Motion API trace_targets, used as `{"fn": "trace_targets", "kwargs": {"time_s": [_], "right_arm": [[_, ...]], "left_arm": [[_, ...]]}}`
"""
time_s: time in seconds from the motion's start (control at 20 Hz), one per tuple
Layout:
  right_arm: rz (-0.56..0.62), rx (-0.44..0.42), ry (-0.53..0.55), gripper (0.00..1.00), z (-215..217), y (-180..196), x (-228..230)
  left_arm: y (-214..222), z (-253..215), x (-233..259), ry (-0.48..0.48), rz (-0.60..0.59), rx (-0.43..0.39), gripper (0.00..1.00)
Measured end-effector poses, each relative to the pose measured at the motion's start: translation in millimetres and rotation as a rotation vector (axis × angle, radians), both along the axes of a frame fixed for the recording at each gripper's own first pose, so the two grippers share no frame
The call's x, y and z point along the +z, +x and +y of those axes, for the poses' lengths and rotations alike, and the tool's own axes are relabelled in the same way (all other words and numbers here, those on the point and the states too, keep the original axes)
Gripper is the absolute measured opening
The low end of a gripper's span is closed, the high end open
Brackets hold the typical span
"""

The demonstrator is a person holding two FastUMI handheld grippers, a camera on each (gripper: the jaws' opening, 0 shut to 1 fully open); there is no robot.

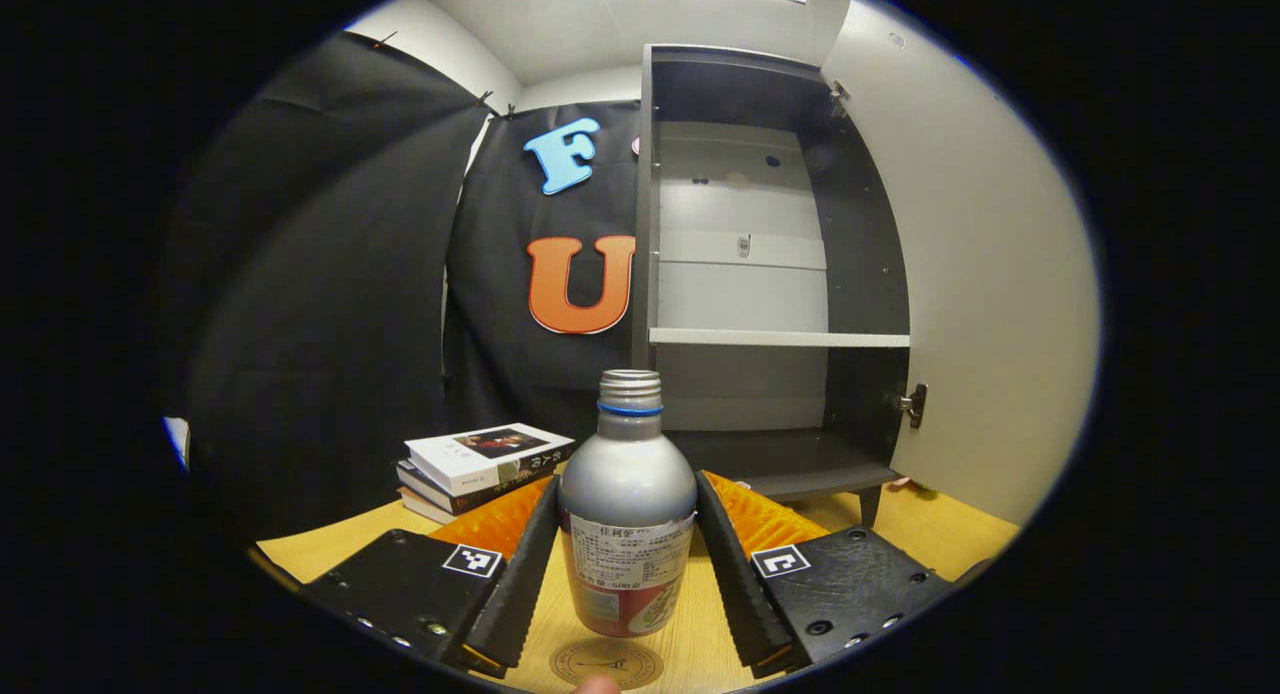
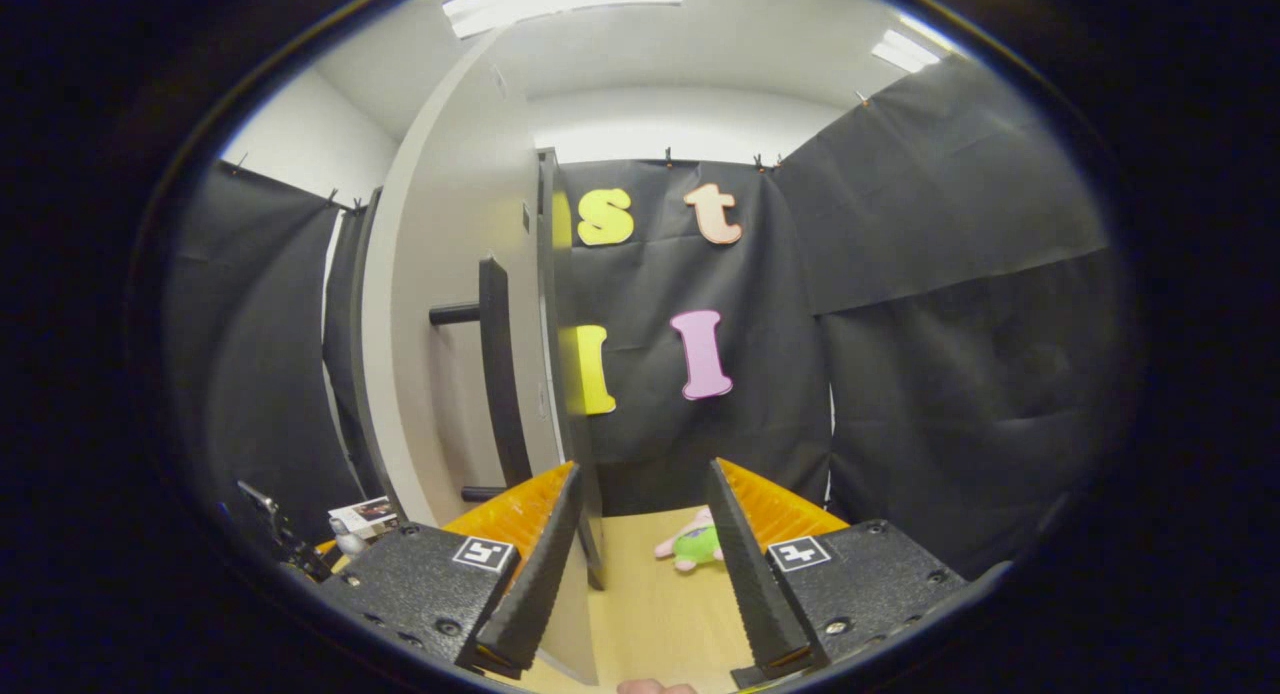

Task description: Open the cabinet door with the right hand, grasp the bottle in the cabinet with the left hand and place it on the coaster, then close the cabinet door with the right hand.

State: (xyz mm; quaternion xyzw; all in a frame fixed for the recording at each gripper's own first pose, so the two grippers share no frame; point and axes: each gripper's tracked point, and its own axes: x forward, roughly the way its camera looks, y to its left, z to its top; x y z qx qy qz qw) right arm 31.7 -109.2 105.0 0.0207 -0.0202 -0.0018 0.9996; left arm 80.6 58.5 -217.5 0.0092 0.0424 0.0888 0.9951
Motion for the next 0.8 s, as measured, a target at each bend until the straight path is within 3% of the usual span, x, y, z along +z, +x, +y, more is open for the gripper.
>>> {"fn": "trace_targets", "kwargs": {"time_s": [0.55, 0.8], "right_arm": [[0.017, -0.033, -0.015, 0.78, 0.1, -1.4, -0.2], [0.027, -0.037, -0.032, 0.78, 0.1, -1.5, -0.1]], "left_arm": [[-18.3, 0.6, -77.6, 0.018, 0.083, 0.029, 0.76], [-24.6, -5.0, -80.1, 0.042, 0.063, 0.022, 0.76]]}}
